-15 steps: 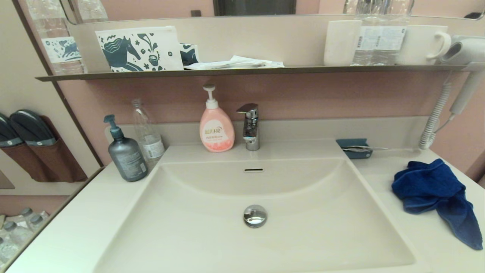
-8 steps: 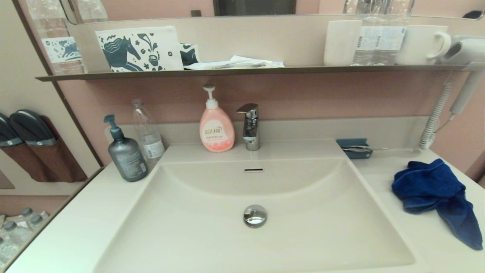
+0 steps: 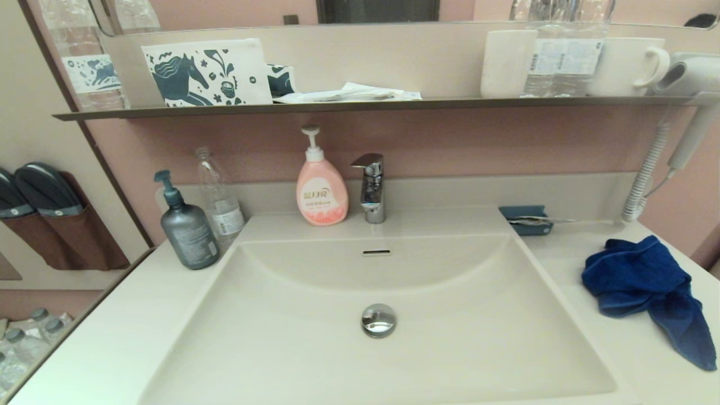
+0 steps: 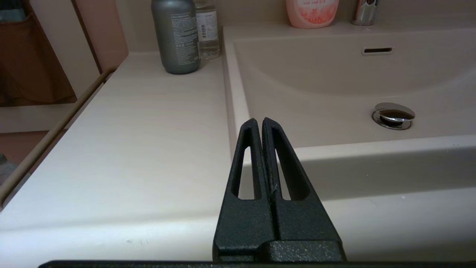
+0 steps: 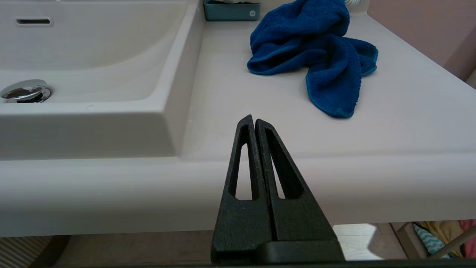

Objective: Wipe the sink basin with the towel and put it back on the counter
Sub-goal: Turn on the faucet

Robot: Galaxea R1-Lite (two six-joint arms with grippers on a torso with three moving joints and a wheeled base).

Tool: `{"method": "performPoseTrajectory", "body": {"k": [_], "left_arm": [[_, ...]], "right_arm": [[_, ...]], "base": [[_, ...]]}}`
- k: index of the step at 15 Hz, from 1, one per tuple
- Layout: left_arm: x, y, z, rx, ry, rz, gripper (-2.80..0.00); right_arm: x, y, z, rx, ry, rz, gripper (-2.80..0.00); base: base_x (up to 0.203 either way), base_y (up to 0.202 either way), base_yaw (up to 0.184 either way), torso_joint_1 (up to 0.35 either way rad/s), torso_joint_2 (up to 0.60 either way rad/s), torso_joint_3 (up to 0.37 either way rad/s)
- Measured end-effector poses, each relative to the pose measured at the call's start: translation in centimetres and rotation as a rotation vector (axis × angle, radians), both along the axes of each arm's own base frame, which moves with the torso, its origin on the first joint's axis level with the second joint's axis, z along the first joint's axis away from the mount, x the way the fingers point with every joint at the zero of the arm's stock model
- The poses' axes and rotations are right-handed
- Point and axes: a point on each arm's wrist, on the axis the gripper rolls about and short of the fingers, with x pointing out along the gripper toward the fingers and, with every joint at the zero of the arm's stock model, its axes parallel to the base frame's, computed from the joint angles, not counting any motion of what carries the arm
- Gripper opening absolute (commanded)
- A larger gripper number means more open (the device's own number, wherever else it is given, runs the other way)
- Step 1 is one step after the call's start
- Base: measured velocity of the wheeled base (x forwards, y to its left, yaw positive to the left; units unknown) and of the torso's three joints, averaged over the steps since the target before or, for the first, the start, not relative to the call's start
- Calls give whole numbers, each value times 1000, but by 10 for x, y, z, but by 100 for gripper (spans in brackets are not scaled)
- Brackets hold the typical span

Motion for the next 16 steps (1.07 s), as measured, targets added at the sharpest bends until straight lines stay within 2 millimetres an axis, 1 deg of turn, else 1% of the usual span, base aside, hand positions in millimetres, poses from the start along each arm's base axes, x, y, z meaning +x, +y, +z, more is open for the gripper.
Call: {"method": "performPoseTrajectory", "body": {"k": [8,10,12,16], "left_arm": [[0,0,-1,24,10,-5,-280],[-2,0,12,23,5,-3,-280],[-2,0,28,23,16,-7,-280],[10,-2,66,19,60,-76,-280]], "right_arm": [[0,0,0,0,0,0,-280],[0,0,0,0,0,0,-280],[0,0,0,0,0,0,-280],[0,0,0,0,0,0,-280]], "base": [[0,0,0,0,0,0],[0,0,0,0,0,0],[0,0,0,0,0,0],[0,0,0,0,0,0]]}}
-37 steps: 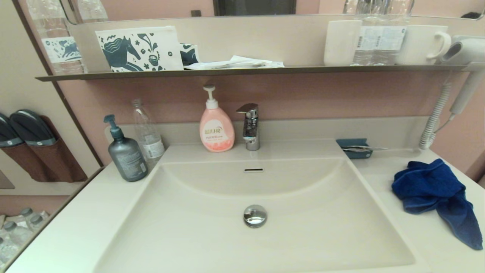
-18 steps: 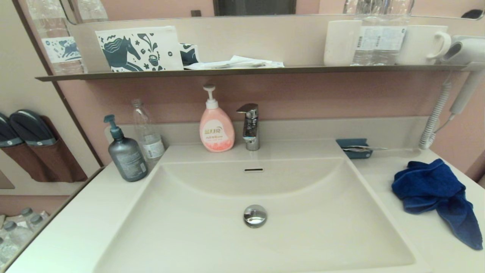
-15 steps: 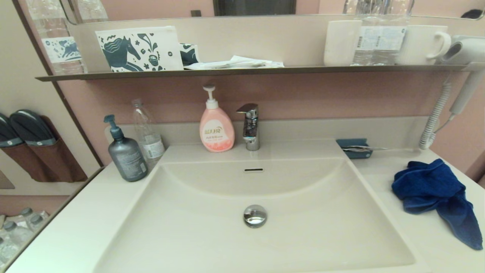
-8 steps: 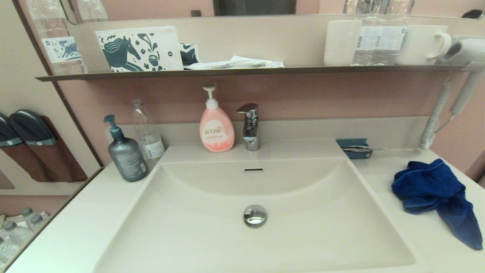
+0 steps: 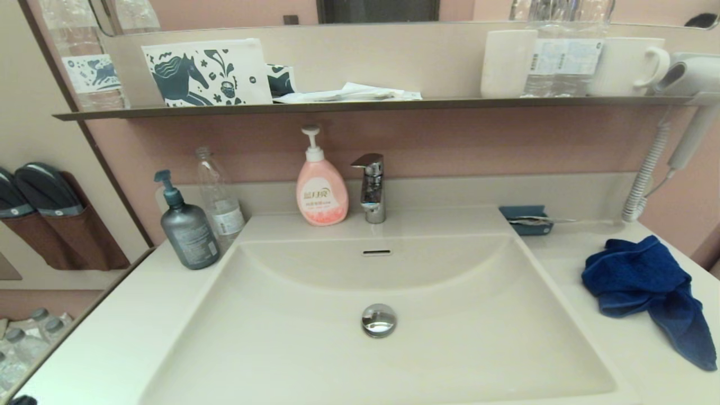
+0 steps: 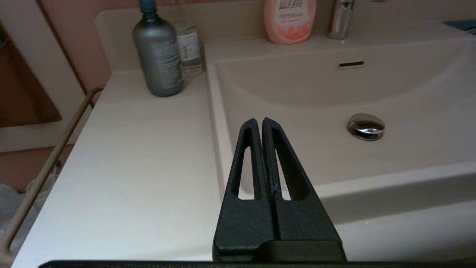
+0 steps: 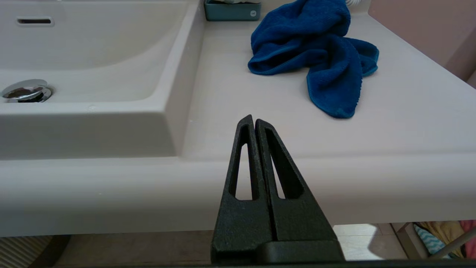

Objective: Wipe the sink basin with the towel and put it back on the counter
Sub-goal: Turn on the faucet

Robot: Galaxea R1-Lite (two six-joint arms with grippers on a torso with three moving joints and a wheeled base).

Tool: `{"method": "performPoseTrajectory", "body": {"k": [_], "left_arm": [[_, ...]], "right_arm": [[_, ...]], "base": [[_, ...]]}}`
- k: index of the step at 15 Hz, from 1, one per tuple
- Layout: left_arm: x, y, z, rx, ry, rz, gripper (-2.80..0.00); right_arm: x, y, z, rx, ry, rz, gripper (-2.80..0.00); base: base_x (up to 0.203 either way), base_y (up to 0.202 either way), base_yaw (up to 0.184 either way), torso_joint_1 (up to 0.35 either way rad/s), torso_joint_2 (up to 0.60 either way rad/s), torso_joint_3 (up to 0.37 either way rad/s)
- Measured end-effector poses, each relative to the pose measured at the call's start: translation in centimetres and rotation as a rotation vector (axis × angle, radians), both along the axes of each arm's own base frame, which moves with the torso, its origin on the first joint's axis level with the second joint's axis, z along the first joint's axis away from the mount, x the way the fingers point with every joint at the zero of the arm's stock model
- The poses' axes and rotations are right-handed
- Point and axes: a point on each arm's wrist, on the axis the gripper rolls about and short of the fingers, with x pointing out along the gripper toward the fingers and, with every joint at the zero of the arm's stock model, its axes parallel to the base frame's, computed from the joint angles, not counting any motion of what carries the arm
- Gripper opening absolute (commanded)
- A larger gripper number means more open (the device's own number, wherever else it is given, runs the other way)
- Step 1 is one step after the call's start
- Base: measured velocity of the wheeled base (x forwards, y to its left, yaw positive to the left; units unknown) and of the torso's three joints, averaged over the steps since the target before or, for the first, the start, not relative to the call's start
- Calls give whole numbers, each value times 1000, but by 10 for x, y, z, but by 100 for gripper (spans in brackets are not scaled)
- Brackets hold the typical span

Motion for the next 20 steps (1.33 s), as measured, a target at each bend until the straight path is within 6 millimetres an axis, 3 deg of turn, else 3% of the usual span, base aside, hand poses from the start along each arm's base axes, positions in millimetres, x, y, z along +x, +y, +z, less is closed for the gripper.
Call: {"method": "performPoseTrajectory", "body": {"k": [4,8,14,20], "left_arm": [[32,-2,40,-2,28,-85,-280],[84,-4,72,0,23,-141,-280],[161,-23,75,5,72,-232,-280],[228,-73,81,7,27,-323,-280]], "right_arm": [[0,0,0,0,0,0,-280],[0,0,0,0,0,0,-280],[0,0,0,0,0,0,-280],[0,0,0,0,0,0,-280]], "base": [[0,0,0,0,0,0],[0,0,0,0,0,0],[0,0,0,0,0,0],[0,0,0,0,0,0]]}}
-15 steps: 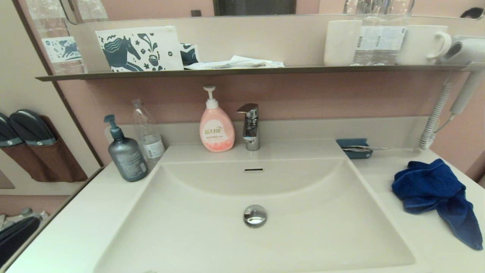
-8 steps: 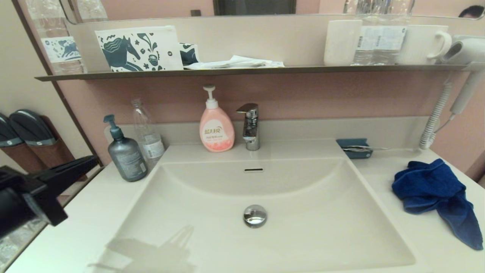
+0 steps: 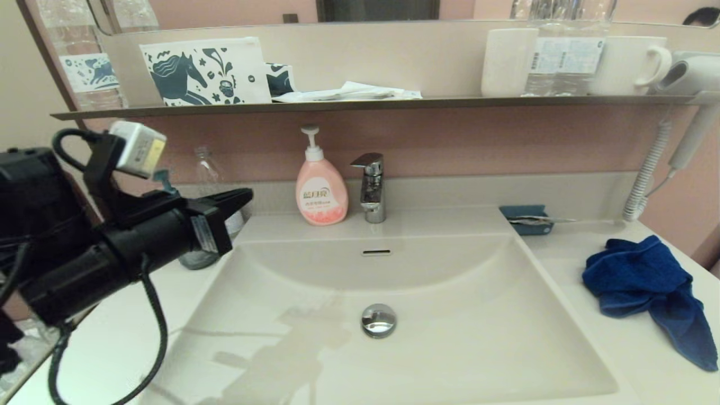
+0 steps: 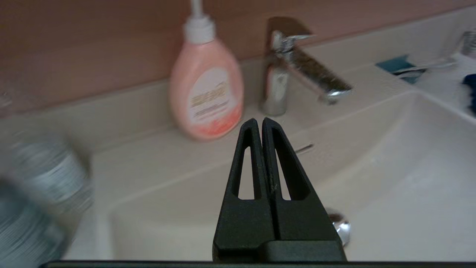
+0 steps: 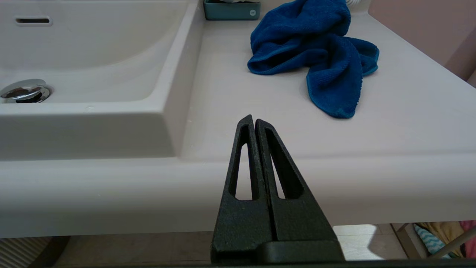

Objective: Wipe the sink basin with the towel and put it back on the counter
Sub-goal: Turn on the faucet

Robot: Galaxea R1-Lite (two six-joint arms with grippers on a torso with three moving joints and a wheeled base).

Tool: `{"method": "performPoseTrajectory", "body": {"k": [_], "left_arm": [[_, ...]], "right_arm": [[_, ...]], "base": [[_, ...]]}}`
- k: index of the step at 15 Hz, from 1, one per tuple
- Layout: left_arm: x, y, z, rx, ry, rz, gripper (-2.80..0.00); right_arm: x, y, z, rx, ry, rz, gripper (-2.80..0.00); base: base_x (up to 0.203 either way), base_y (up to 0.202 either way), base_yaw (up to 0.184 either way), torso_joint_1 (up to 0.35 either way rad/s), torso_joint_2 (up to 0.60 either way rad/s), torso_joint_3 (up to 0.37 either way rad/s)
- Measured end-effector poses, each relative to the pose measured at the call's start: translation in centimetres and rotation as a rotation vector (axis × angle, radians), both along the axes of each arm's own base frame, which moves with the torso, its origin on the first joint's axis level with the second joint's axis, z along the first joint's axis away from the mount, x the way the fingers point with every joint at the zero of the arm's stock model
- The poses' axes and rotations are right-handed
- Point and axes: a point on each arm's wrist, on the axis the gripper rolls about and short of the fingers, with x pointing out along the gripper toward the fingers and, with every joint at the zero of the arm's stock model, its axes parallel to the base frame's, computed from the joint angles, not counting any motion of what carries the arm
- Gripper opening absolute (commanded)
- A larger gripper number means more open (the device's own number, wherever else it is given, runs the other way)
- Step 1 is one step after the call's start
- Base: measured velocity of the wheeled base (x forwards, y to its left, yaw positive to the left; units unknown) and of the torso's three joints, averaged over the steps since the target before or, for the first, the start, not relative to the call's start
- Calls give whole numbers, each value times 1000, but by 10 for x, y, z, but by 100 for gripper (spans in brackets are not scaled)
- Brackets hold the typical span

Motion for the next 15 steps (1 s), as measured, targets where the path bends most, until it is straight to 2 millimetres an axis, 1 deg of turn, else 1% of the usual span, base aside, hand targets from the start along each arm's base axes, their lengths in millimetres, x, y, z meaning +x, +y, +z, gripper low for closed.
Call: {"method": "performPoseTrajectory", "body": {"k": [4,9,13,15], "left_arm": [[29,-41,2,1,2,-53,-280],[59,-73,-4,0,-4,-100,-280],[72,-103,-10,1,1,-157,-280],[77,-113,-14,4,5,-174,-280]], "right_arm": [[0,0,0,0,0,0,-280],[0,0,0,0,0,0,-280],[0,0,0,0,0,0,-280],[0,0,0,0,0,0,-280]], "base": [[0,0,0,0,0,0],[0,0,0,0,0,0],[0,0,0,0,0,0],[0,0,0,0,0,0]]}}
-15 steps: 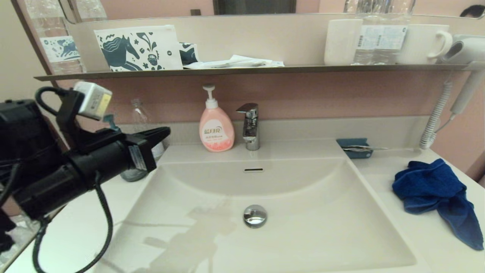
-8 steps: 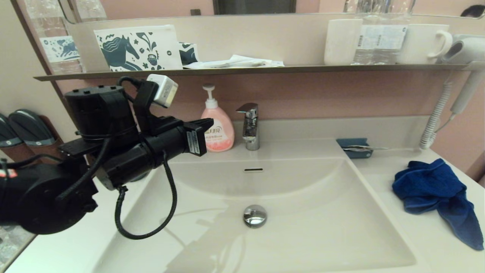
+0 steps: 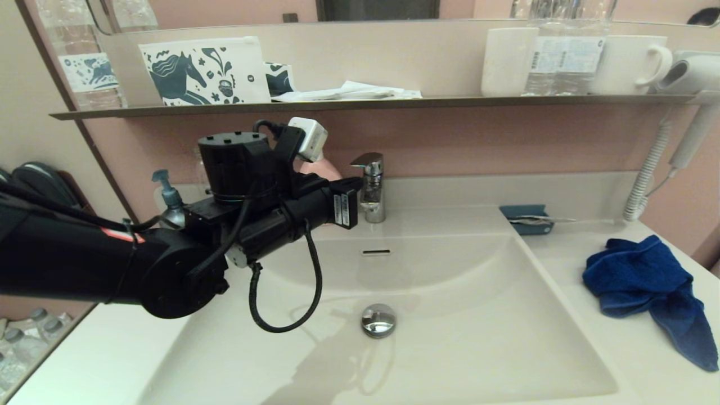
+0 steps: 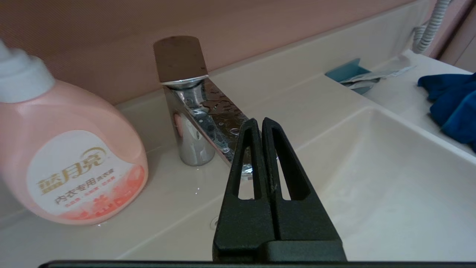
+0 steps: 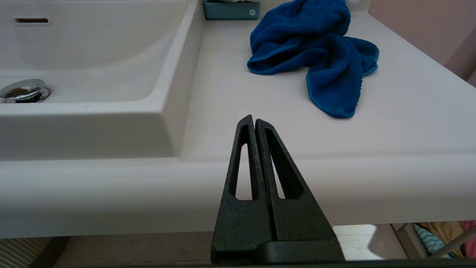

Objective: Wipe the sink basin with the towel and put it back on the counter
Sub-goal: Turn on the faucet

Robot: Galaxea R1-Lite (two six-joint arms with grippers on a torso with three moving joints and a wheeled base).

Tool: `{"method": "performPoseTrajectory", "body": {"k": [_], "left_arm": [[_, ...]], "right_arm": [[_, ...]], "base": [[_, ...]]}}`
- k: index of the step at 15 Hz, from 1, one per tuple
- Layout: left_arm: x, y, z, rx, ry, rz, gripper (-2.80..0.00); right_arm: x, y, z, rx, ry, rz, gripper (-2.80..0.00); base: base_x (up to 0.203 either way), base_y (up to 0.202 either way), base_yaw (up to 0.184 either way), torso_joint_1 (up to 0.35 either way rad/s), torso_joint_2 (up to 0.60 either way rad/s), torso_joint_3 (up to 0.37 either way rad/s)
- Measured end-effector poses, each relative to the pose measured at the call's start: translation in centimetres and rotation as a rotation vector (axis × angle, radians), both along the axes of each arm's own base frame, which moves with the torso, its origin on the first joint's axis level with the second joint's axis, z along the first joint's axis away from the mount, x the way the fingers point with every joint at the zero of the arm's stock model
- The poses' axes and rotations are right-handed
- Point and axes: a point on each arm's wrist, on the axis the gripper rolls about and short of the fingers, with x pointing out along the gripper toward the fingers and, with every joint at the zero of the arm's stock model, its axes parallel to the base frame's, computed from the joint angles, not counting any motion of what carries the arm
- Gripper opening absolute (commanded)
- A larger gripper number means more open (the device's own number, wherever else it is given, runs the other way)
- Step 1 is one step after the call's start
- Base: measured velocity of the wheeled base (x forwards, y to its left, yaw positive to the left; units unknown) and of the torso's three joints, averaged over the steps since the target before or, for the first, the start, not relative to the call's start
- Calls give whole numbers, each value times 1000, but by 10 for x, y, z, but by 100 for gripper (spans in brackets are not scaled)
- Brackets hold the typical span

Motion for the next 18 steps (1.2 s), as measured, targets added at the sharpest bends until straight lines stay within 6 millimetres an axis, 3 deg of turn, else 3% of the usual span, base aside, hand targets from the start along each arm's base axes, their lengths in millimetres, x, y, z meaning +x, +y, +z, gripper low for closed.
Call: {"method": "performPoseTrajectory", "body": {"k": [9,18], "left_arm": [[36,-28,-4,-19,-27,-14,-280],[59,-34,-12,-23,-37,4,-280]], "right_arm": [[0,0,0,0,0,0,-280],[0,0,0,0,0,0,-280]], "base": [[0,0,0,0,0,0],[0,0,0,0,0,0]]}}
